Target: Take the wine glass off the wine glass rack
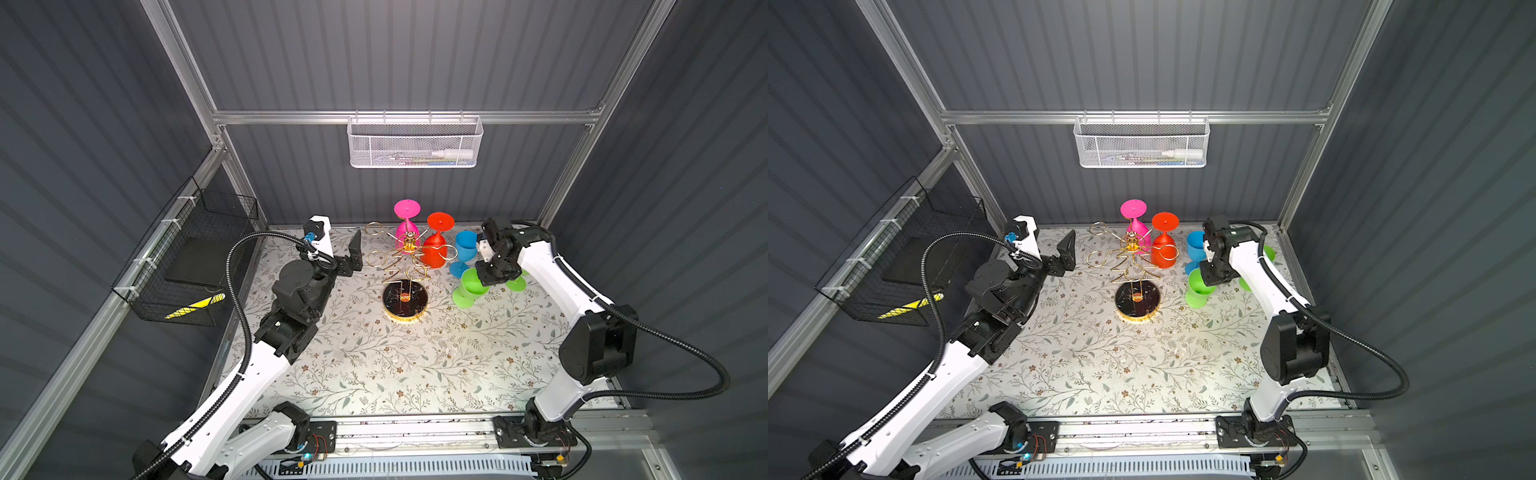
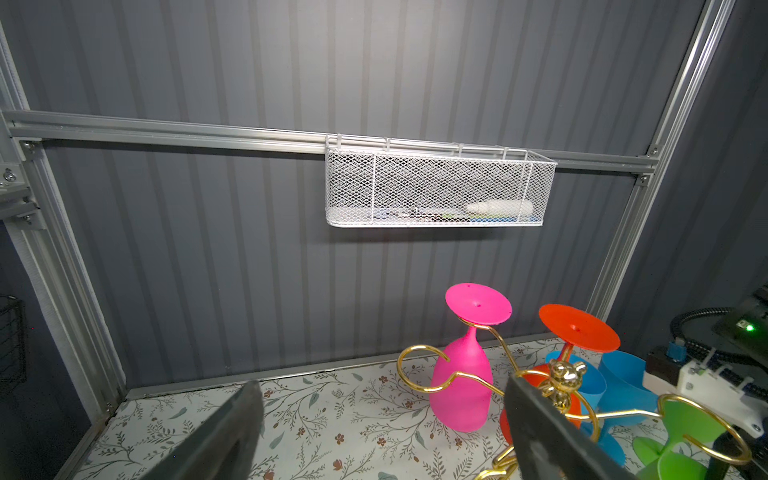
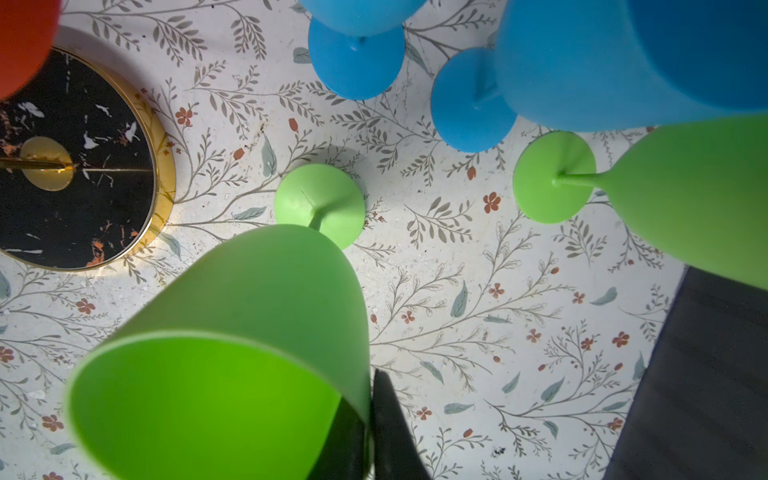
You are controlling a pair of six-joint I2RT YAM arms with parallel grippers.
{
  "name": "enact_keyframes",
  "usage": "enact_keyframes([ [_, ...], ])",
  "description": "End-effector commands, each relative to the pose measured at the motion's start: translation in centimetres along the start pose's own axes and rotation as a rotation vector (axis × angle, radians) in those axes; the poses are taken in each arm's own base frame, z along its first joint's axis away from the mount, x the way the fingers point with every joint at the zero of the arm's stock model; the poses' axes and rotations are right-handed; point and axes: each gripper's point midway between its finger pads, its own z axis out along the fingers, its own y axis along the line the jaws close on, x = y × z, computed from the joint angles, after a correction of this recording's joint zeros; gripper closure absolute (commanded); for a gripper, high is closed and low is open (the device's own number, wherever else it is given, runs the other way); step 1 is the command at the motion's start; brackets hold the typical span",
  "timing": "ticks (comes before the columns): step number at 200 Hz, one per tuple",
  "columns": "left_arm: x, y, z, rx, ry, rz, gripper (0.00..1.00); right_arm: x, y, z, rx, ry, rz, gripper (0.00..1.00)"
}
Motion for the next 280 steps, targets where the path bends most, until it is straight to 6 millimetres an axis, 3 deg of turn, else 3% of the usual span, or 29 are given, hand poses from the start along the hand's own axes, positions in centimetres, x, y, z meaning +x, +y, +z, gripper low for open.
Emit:
enact_keyframes([
  [1,-0.5,0.7,0.1,-0.037,-0.008,0.02,0.08,-0.5,-0.4,-0.8,0.01,-0.013,0.001,0.82],
  [37,0.7,2.3,1.2,-0.105,0.055,-0.018,0.09,-1.5,-0.3,-2.0,-0.024,-0.065,0.022,0.72],
  [76,1.4,5.5,2.9,-0.054,0.113,-0.262,0.14,-2.4,-0.4,-4.8,-0.078,-0.186,0.068,0.59],
  [131,0.1,3.2,6.1,0.127,0.185,-0.314,0.2,-2.3,-0.9,-10.7,-0.188,-0.473,0.162,0.4],
  [175,0.6,2.5,9.2,0.317,0.283,-0.455,0.23,-0.3,0.1,-14.8,-0.284,-0.706,0.168,0.23],
  [178,-0.4,2.3,9.4,0.339,0.271,-0.454,0.23,-0.1,0.1,-15.0,-0.287,-0.715,0.168,0.22],
  [203,0.2,1.1,11.3,0.466,0.348,-0.494,0.26,1.3,0.7,-15.2,-0.324,-0.749,0.165,0.13],
  [240,2.6,-0.6,14.3,0.621,0.469,-0.546,0.31,3.2,1.3,-13.8,-0.349,-0.72,0.182,0.01],
  [280,5.0,-1.4,16.6,0.662,0.542,-0.591,0.35,4.7,1.7,-12.8,-0.371,-0.701,0.2,0.01],
])
